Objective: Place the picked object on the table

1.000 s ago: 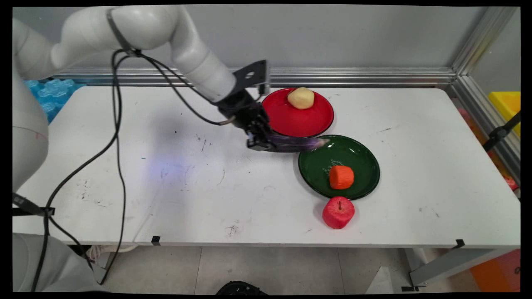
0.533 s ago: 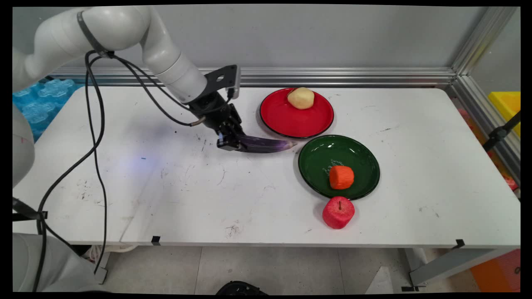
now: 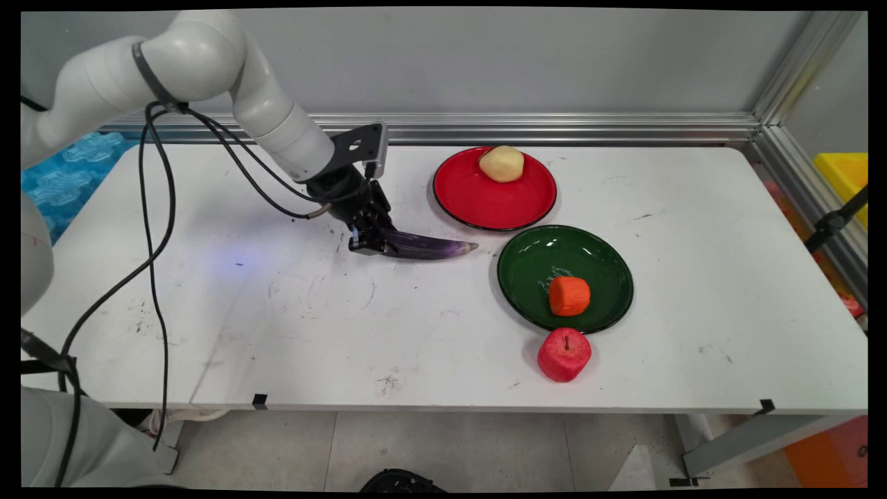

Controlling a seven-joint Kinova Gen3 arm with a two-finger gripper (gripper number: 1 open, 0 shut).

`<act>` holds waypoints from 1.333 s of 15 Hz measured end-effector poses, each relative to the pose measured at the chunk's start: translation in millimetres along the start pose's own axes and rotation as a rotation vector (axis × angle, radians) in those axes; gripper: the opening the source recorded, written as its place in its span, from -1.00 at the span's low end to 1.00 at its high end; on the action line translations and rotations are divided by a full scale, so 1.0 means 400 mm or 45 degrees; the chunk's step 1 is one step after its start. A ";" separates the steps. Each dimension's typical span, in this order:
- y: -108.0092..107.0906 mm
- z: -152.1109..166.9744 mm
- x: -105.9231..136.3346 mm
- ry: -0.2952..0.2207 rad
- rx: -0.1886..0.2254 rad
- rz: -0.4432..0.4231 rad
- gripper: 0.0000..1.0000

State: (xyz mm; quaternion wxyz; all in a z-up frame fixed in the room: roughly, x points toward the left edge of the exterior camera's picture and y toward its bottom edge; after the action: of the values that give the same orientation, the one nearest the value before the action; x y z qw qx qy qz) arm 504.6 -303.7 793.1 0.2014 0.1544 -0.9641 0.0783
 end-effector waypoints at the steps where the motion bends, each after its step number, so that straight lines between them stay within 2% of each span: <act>1: -0.006 0.008 -0.004 0.003 0.001 0.006 -1.00; 15: -0.059 0.074 -0.028 0.046 0.005 0.036 -1.00; 16: -0.061 0.077 -0.028 0.051 0.005 0.036 1.00; 20: -0.070 0.081 -0.025 0.068 0.009 0.026 1.00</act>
State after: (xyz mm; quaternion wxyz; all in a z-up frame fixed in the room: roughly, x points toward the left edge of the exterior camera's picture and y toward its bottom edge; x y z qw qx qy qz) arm 510.9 -334.4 762.0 0.2258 0.1432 -0.9596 0.0878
